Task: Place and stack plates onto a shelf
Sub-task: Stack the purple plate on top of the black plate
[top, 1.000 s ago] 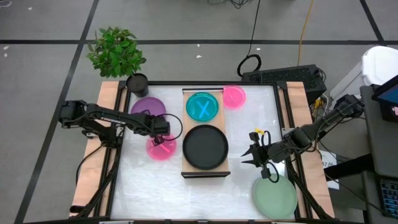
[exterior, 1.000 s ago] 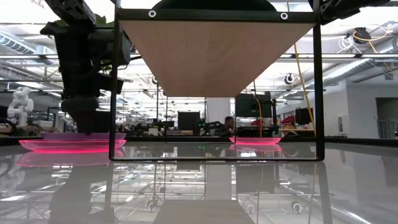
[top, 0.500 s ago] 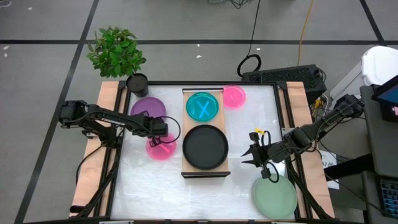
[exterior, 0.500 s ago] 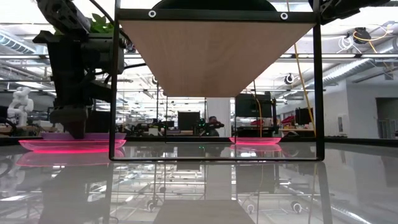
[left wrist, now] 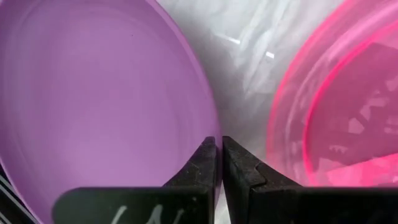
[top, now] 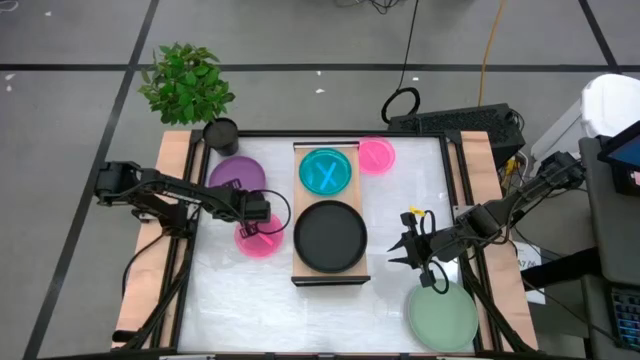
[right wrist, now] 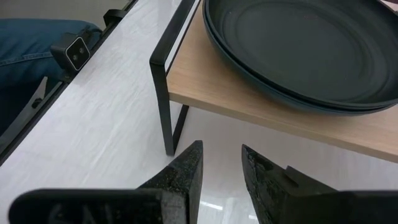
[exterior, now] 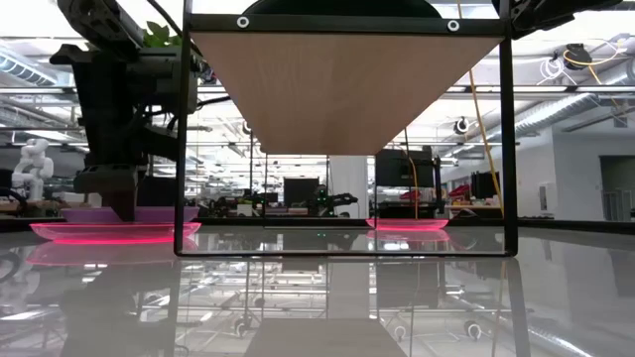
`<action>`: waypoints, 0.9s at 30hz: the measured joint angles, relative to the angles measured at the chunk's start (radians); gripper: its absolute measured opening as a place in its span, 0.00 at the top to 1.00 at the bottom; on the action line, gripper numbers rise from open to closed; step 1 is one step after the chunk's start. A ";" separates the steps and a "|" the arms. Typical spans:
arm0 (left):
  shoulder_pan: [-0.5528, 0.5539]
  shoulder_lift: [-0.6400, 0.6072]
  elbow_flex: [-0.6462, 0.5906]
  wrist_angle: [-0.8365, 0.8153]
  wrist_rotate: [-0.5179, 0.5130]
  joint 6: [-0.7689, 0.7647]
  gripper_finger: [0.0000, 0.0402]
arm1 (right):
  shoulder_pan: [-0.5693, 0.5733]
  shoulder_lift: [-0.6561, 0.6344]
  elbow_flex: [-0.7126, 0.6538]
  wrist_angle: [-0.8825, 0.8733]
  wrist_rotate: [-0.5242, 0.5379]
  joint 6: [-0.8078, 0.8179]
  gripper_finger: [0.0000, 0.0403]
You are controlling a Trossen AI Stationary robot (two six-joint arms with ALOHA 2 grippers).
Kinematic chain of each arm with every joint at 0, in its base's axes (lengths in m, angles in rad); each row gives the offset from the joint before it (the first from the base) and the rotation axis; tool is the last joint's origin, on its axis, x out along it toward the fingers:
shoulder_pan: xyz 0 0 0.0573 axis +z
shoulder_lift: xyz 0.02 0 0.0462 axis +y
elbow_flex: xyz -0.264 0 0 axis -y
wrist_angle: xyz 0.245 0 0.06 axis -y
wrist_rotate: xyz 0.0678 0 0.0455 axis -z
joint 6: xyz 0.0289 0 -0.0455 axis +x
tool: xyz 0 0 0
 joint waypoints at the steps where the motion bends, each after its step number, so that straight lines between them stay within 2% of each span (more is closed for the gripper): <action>1: -0.009 0.000 0.009 -0.011 0.000 -0.004 0.97 | 0.000 0.000 0.000 0.000 0.000 -0.003 0.77; 15: -0.141 0.000 0.191 -0.225 -0.004 -0.077 0.97 | 0.000 0.000 0.000 0.000 0.000 -0.007 0.77; 27: -0.266 0.000 0.425 -0.532 -0.059 -0.177 0.97 | 0.000 0.000 0.000 0.000 0.000 -0.007 0.77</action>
